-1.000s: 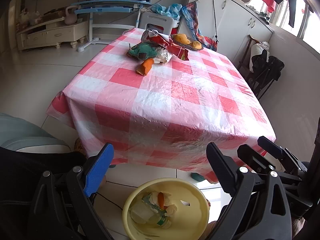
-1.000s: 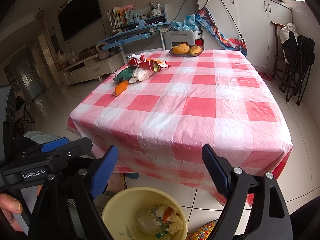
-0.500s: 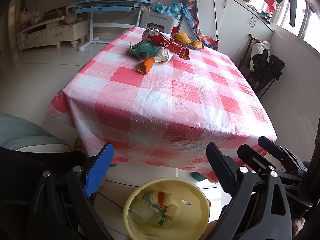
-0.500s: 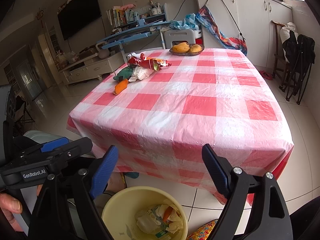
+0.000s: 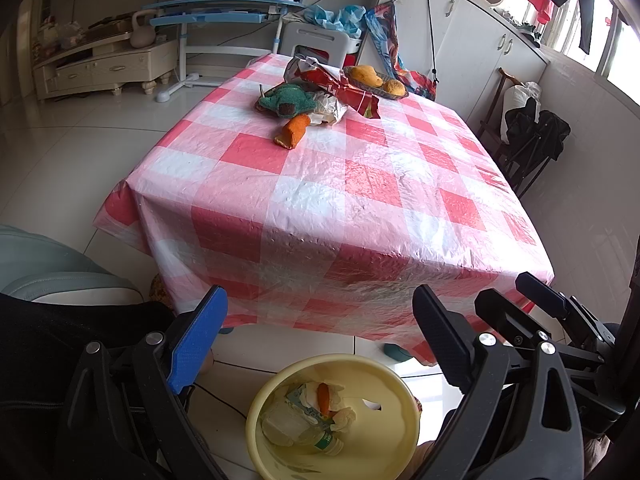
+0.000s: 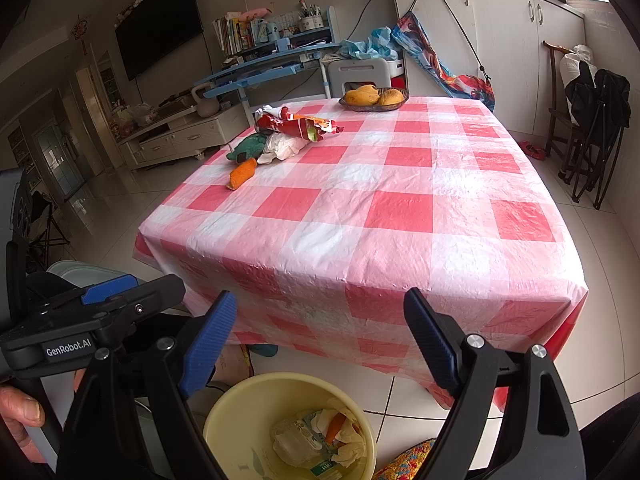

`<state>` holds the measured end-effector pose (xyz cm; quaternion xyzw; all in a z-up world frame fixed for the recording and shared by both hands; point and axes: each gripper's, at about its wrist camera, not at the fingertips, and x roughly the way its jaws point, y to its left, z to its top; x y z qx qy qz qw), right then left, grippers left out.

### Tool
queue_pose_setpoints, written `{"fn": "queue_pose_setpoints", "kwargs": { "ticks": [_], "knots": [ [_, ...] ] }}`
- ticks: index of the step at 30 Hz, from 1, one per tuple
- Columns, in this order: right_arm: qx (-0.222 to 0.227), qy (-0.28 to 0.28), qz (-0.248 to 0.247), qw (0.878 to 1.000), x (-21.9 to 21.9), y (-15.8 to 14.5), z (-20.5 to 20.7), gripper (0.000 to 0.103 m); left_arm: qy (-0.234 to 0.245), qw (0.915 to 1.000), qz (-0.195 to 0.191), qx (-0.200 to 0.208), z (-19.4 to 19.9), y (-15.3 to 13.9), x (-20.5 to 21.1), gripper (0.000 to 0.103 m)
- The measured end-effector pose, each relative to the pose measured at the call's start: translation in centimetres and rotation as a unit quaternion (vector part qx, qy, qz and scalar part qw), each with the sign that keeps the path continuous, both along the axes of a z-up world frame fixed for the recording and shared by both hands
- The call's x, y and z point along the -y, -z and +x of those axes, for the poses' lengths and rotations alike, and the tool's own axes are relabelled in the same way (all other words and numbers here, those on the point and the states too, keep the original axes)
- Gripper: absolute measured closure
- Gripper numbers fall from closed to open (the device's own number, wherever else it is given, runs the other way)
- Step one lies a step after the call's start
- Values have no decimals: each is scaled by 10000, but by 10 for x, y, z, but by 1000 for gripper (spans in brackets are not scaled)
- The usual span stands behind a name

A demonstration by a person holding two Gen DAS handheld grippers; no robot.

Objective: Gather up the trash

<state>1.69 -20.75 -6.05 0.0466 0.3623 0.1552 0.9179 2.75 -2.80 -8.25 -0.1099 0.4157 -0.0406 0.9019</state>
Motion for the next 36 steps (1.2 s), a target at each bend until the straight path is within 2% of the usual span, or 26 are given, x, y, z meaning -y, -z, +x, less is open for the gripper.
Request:
{"fn": "queue_pose_setpoints", "kwargs": {
  "ticks": [20,29,36],
  "knots": [
    [13,11,2,10000,0,0,0,21,-15,10000,8,8,0,0,-1,13],
    [54,30,109,9999,0,-3,0,21,-628,9973,-315,213,-8,-5,-37,13],
    [82,-72,154,9998,-11,-13,19,21,-656,9966,-323,384,-10,-19,-45,13]
  ]
}}
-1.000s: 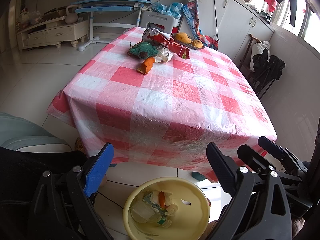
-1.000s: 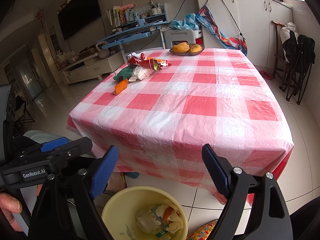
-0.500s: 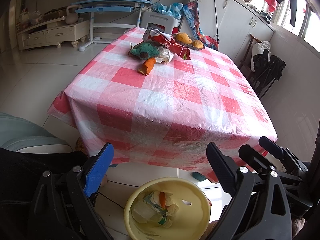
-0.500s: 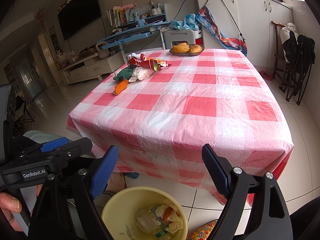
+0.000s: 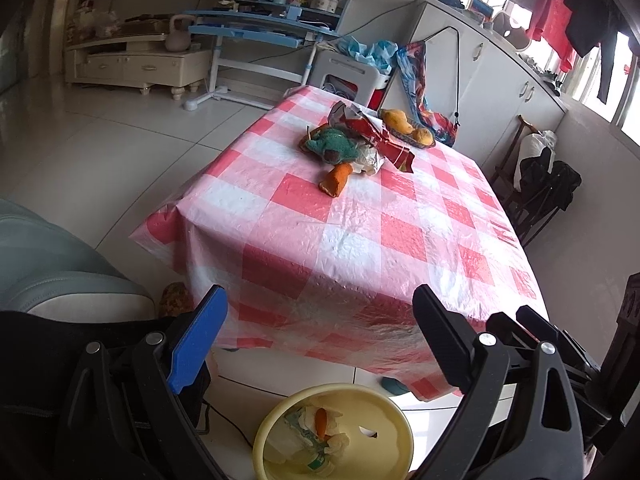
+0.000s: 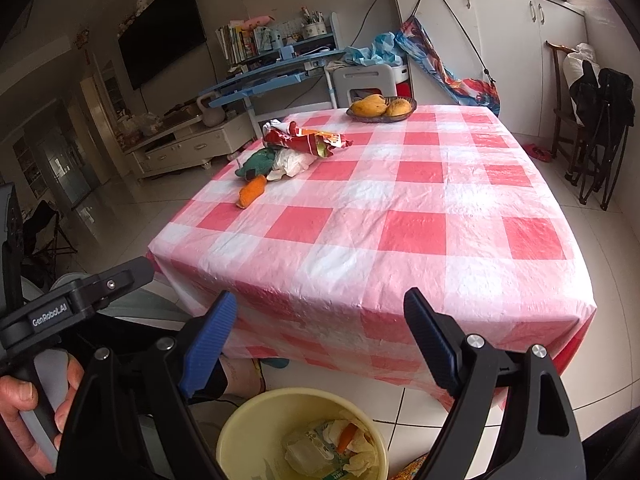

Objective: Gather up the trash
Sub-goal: 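Reach the right gripper to the second orange carrot toy and close on it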

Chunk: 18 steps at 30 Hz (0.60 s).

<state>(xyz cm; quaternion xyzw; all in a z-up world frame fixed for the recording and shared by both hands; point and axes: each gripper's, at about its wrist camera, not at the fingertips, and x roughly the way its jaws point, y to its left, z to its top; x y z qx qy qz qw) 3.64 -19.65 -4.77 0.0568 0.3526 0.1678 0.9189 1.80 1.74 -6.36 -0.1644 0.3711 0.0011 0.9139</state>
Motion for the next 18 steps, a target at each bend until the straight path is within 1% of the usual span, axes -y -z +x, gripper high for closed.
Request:
{"fn": "queue_pose_setpoints", "kwargs": {
  "ticks": [5,8,13,15,17,18],
  "knots": [
    [-45,-225,-24,9997,-25,-3,41,21,-95,9999,114,71,0,-15,-10,13],
    [-111,-429,-102,9990,-53,-2,73,21,-195,9997,66,101,1,-21,-18,13],
    [-333,-586,-225,9975,-95,9,125,21,-288,9996,25,73,10,-28,-29,13],
    [-468,-599,-287,9967,-107,16,141,24,-328,9995,8,-3,22,-30,-35,13],
    [-645,-586,-389,9954,-114,25,155,30,-399,9992,29,-30,36,-35,-39,13],
    [-693,-576,-427,9950,-116,29,160,31,-428,9991,43,-9,44,-38,-42,13]
  ]
}}
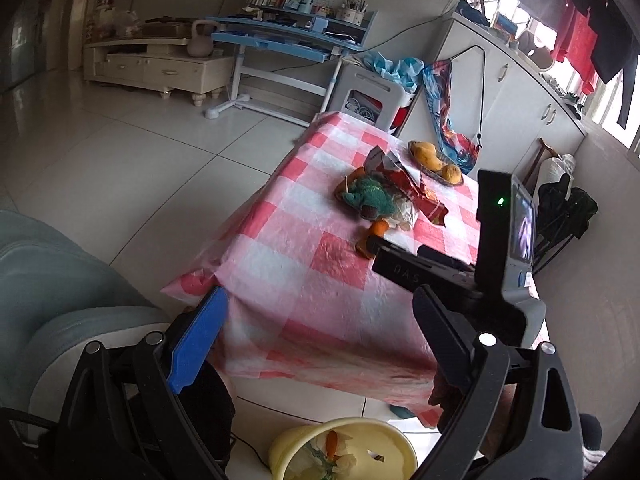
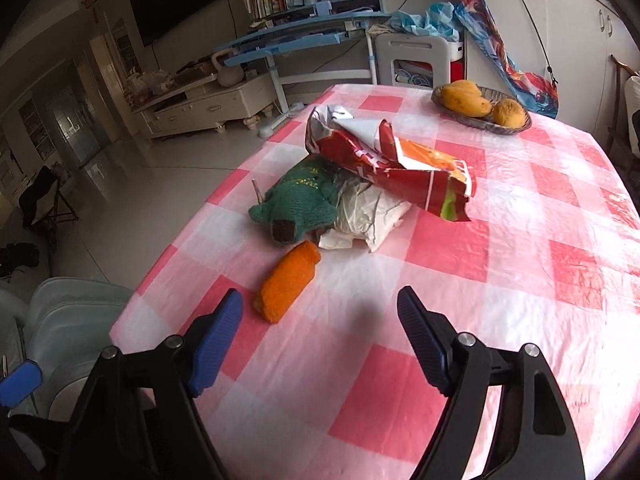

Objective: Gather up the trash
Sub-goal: 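Reach the right gripper to the second orange carrot toy and close on it, then grasp the green knitted plush with the left gripper while the right holds the carrot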

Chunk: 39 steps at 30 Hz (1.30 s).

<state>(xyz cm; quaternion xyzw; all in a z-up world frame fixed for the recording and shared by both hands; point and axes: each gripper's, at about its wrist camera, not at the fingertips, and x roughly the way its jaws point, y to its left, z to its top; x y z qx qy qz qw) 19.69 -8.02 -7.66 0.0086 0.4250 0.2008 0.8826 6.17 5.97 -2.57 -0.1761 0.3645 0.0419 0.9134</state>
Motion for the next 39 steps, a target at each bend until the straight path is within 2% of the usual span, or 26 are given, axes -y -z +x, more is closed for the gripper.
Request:
{"fn": "queue_pose_setpoints", "kwargs": {
  "ticks": [3,6,7,9,13,18,22,24,25,26,27,28,29,33,34,39],
  "knots": [
    [42,-2,-36,10000,0,-1,6,33,5,10000,66,34,23,-8,-3,13],
    [65,-230,-362,9991,-4,-3,4,55,71,9999,139,40,50,-11,-2,13],
    [56,-355,-390,9986,-4,-4,2,67,127,9998,151,-4,60,-10,0,13],
    [-34,-526,-400,9978,-1,-4,2,78,218,9996,165,-115,82,-6,3,13],
    [-208,-778,-525,9954,21,-6,-2,84,303,9988,153,-346,128,7,8,13],
    [-424,-983,-683,9919,59,-9,-18,85,489,9969,197,-580,167,28,24,13],
    [-558,-771,-258,9951,85,-7,-21,85,614,9949,363,-719,188,40,36,13],
    [-547,-712,-160,9958,84,-6,-21,85,647,9941,381,-787,197,46,41,20],
    [-509,-726,-179,9959,82,-6,-21,85,703,9933,363,-844,201,50,43,32],
    [-493,-736,-187,9959,81,-6,-20,85,798,9921,315,-912,204,54,45,50],
    [-505,-741,-157,9958,80,-6,-20,85,903,9911,230,-953,206,56,47,60],
    [-525,-735,-111,9959,82,-6,-18,85,941,9909,195,-948,205,57,48,63],
    [-547,-727,-62,9958,83,-6,-17,85,963,9913,202,-879,204,56,50,70],
    [-641,-682,135,9955,89,-6,-15,85,1048,9910,128,-823,189,53,48,80],
    [-673,-676,192,9953,91,-6,-15,85,1045,9910,87,-834,184,52,46,87],
    [-742,-655,373,9944,98,-8,-19,85,1075,9902,-109,-891,153,48,38,91]
  ]
}}
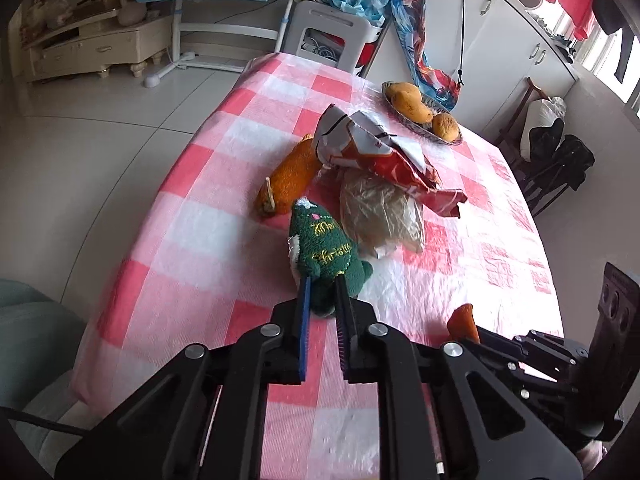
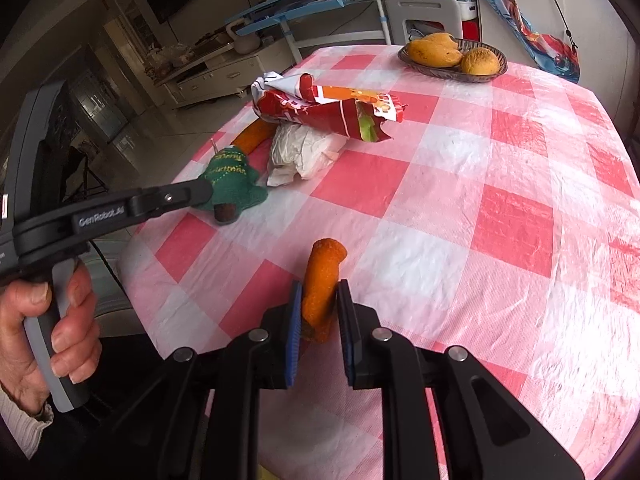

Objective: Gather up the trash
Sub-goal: 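Grasp the green knitted plush with the left gripper while the right holds the carrot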

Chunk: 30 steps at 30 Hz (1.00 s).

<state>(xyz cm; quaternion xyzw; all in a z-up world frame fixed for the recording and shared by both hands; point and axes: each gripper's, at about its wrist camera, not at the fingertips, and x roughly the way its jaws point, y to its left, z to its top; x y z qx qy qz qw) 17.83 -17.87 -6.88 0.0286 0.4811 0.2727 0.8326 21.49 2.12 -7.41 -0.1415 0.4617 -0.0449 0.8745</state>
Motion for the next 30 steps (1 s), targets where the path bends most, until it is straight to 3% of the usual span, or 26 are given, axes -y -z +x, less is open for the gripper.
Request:
{"fn": "queue_pose_setpoints", "kwargs": {
  "ticks": [3,8,11,17,19,23,24,30],
  "knots": [
    [31,30,44,10000,3,-2,-2,85,-61,9999,-36,-89,-13,4,-3,90],
    [41,69,95,9999,6,-2,0,85,-374,9988,320,62,-14,2,-5,45],
    [64,59,81,9999,6,-1,2,85,-522,9979,349,123,-8,2,-9,38],
    [120,-39,-75,9999,-5,4,3,85,-699,9973,204,68,13,14,-13,34],
    [180,-66,-140,9997,-6,3,2,85,-646,9976,224,106,17,15,-9,35],
    [214,-59,-145,9996,-7,4,3,84,-509,9985,-70,175,19,15,-9,68],
    [213,-56,-142,9997,-7,4,3,85,-512,9984,-138,213,18,14,-10,72],
    [230,65,67,9997,2,-2,1,85,-550,9968,-437,378,2,2,-18,76]
  ]
}}
